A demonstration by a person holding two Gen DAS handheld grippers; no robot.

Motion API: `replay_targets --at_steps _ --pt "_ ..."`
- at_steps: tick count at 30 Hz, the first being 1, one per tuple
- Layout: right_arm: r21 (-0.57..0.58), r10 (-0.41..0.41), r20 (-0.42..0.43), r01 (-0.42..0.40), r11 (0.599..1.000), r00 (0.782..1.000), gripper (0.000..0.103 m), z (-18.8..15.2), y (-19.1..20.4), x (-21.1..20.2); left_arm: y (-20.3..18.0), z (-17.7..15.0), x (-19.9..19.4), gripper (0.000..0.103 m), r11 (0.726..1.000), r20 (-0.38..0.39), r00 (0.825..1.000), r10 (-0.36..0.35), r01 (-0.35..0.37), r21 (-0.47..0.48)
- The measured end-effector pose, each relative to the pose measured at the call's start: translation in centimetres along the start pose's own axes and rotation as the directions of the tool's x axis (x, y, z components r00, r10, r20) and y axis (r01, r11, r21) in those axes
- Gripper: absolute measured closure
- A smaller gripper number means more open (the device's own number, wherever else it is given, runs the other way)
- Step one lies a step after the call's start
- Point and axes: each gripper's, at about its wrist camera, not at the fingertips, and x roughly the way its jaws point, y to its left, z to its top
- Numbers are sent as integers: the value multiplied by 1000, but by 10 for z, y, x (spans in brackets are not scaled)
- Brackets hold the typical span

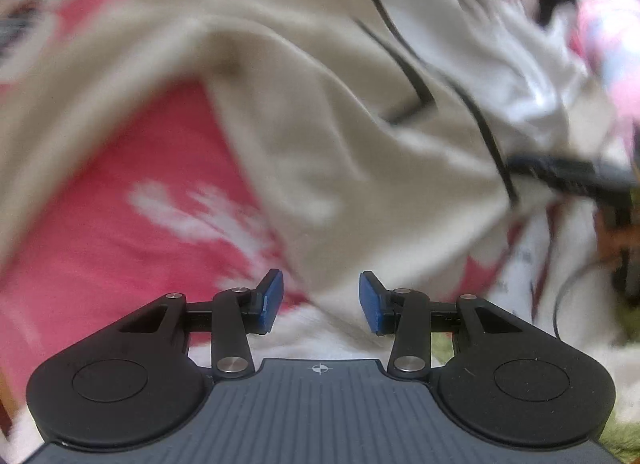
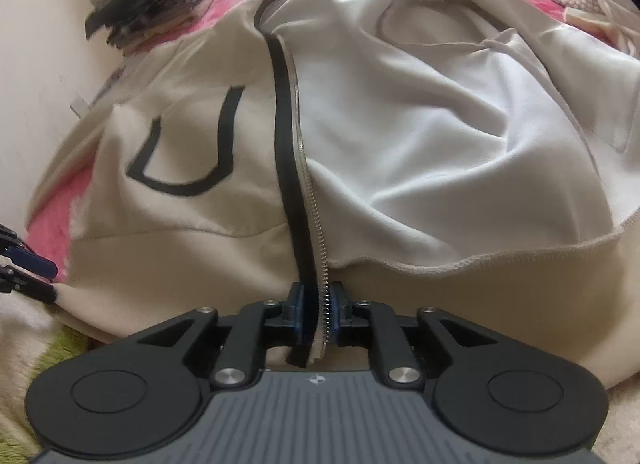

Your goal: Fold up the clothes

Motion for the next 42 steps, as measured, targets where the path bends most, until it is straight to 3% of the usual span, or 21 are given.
replay_targets --at_steps 3,5,7,10,12,14,15,17,19,22,24,26,28,31,34,36,42 --pt "39 12 70 -15 999 997 85 11 -4 -15 28 -1 -55 62 992 112 990 83 -71 -108" --pt "30 36 107 -40 999 994 82 18 -6 -28 40 -8 -101 62 976 195 966 172 -140 -166" --pt "-3 67 139 -68 998 988 82 28 -4 -40 38 -18 -143 62 952 270 927 261 -201 -231" --pt "-151 118 159 -94 984 980 82 54 12 -54 23 -24 -196 61 910 341 859 381 -284 -301" --pt "-248 147 174 -101 963 974 82 77 25 -67 13 -5 -226 61 887 378 815 440 -330 -322" --pt "-293 185 181 -126 948 966 82 95 39 -82 1 23 -239 58 896 439 789 429 -310 -319" --pt "-302 204 182 -143 943 962 82 101 45 -89 -6 37 -233 53 912 465 793 393 -273 -307" --pt "-292 246 183 -187 938 952 82 104 51 -104 -9 56 -205 52 944 473 831 293 -172 -283" --pt "-275 281 185 -225 935 942 82 96 53 -111 -12 63 -145 52 958 423 888 180 -62 -278" --pt "-237 299 181 -254 938 937 81 72 53 -107 -8 50 -46 54 953 270 958 96 -11 -303" --pt "-208 304 168 -268 941 938 80 56 53 -98 -4 34 16 56 949 150 987 62 -12 -314" --pt "-175 316 146 -290 941 937 78 44 57 -86 8 18 50 56 947 103 993 61 -25 -322" --pt "-164 332 120 -311 936 936 78 31 68 -73 27 12 58 56 930 108 994 27 15 -368" --pt "-266 347 48 -323 908 937 78 11 107 -49 55 11 59 56 904 148 989 -19 80 -420" --pt "-442 342 -19 -315 840 939 75 -9 152 -26 78 12 59 56 880 191 979 -66 147 -451" --pt "-533 334 -37 -301 791 942 68 -21 176 -11 90 11 62 56 861 216 970 -110 201 -467" --pt "-737 243 -91 -229 635 966 55 -55 218 19 111 13 71 54 802 295 923 -249 367 -471"
